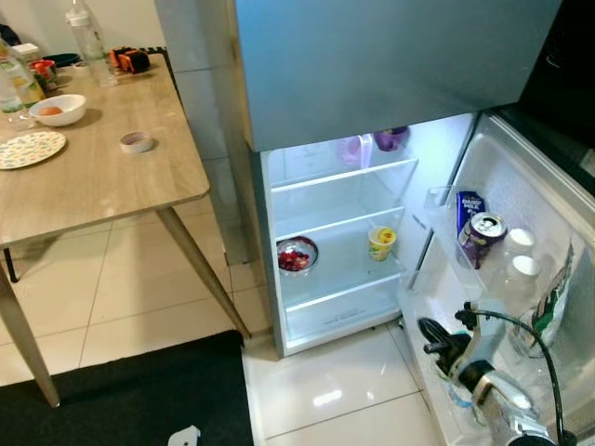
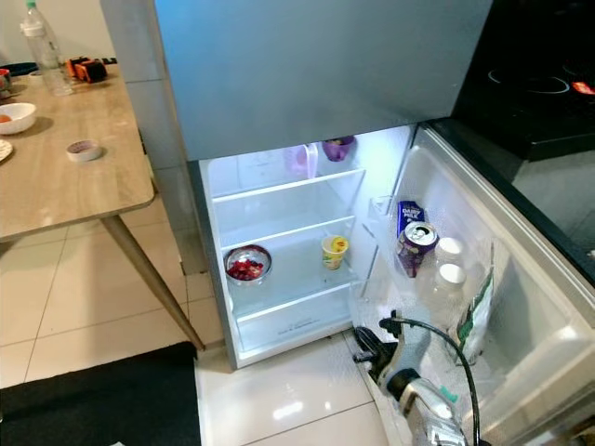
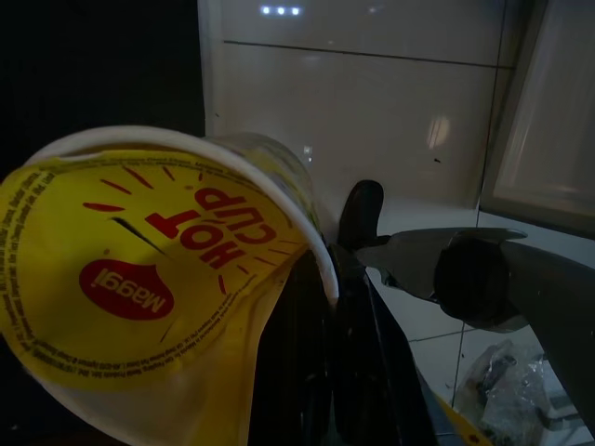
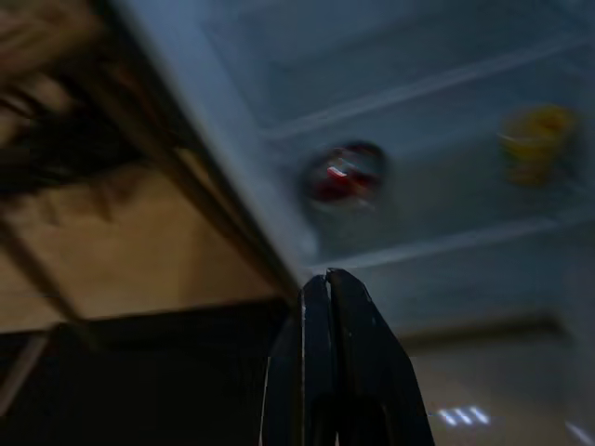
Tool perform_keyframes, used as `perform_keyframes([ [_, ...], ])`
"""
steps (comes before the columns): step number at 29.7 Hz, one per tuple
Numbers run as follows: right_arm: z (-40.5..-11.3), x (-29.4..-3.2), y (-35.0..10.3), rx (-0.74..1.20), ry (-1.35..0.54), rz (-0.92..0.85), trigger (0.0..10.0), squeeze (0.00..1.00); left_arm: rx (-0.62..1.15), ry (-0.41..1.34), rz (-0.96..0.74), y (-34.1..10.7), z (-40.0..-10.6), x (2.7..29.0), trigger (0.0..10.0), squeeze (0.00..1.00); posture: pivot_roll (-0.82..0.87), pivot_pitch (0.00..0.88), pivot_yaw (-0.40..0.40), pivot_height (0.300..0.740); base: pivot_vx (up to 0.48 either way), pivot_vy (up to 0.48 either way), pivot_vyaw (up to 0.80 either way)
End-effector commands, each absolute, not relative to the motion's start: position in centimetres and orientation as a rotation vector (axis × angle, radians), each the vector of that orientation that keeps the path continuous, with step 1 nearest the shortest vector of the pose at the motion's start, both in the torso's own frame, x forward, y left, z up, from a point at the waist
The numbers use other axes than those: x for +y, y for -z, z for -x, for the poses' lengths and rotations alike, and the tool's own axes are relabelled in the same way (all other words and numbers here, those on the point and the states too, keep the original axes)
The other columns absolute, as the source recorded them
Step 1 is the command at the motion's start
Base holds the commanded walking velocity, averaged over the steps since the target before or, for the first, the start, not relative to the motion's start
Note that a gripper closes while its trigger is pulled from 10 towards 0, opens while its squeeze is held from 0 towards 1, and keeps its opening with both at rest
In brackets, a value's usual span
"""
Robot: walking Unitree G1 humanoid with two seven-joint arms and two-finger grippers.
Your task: Restocking fridge
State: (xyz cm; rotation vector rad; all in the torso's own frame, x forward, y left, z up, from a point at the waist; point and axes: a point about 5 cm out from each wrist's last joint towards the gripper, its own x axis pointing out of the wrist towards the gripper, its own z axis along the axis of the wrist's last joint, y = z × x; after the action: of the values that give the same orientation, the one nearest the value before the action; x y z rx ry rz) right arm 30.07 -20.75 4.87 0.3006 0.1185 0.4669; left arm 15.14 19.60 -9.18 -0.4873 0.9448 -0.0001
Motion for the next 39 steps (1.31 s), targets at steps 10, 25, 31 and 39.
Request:
perform_keyframes([
  [10, -28.8, -16.8, -4.9, 0.158, -0.826, -0.244, 10.0, 0.0, 0.99, 0.011, 0.499, 9.7, -14.1, 18.9, 10.0, 0.0, -0.12, 0.079, 0.006, 0.74, 0.0, 0.0, 0.0],
  [25, -33.3, -18.3, -8.6, 0.109, -0.492, 0.034, 10.0, 0.0, 0.996, 0.008, 0.499, 9.8, -13.9, 18.8, 10.0, 0.0, -0.12, 0.078, 0.002, 0.74, 0.0, 0.0, 0.0],
  [31, -33.8, -19.7, -8.5, 0.203, -0.42, 0.223, 10.0, 0.0, 0.997, 0.007, 0.502, 9.8, -13.8, 18.8, 10.0, 0.0, -0.12, 0.075, -0.001, 0.74, 0.0, 0.0, 0.0],
  [39, -34.5, -20.9, -9.0, 0.229, -0.331, 0.321, 10.0, 0.0, 0.997, 0.009, 0.502, 9.8, -13.8, 18.7, 10.0, 0.0, -0.12, 0.075, -0.001, 0.74, 0.0, 0.0, 0.0],
])
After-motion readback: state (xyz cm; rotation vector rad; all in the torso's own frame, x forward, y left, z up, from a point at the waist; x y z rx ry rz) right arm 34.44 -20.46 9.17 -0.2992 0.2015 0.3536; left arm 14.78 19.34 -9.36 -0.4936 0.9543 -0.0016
